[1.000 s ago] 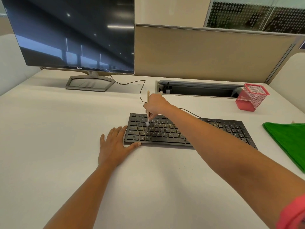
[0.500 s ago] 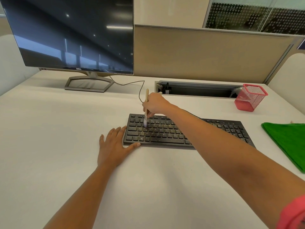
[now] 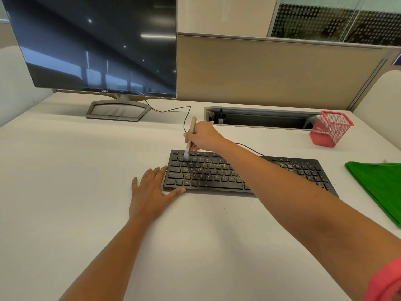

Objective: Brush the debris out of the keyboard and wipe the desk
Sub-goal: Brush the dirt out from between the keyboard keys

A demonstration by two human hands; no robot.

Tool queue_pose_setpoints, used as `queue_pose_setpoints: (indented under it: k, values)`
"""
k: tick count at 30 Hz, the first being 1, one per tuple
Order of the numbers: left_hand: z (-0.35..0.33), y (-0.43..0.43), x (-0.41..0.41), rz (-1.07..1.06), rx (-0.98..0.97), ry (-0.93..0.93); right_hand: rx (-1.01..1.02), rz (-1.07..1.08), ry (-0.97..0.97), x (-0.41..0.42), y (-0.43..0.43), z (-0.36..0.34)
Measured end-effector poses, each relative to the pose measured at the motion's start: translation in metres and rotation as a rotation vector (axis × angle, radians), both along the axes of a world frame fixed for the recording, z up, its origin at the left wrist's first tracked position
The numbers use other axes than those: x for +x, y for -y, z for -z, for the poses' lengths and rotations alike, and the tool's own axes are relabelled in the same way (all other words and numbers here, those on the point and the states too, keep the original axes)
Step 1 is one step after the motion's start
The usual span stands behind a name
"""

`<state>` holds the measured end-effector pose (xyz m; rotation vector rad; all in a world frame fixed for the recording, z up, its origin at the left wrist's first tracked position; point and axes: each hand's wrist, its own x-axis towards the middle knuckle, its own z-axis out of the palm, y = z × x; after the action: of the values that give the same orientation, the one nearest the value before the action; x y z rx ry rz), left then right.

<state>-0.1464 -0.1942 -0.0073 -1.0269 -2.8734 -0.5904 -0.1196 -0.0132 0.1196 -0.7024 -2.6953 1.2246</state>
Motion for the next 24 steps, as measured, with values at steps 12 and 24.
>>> queue_pose_setpoints:
  k: [12,24]
  values:
    - [0.0,-0.001,0.0,-0.01,-0.01,0.021,0.33,-0.198,0.25,0.014,-0.008,-0.011]
    - [-0.002,0.0,0.002,-0.012,-0.013,0.023,0.077,0.002,0.04,0.009,-0.01,0.002]
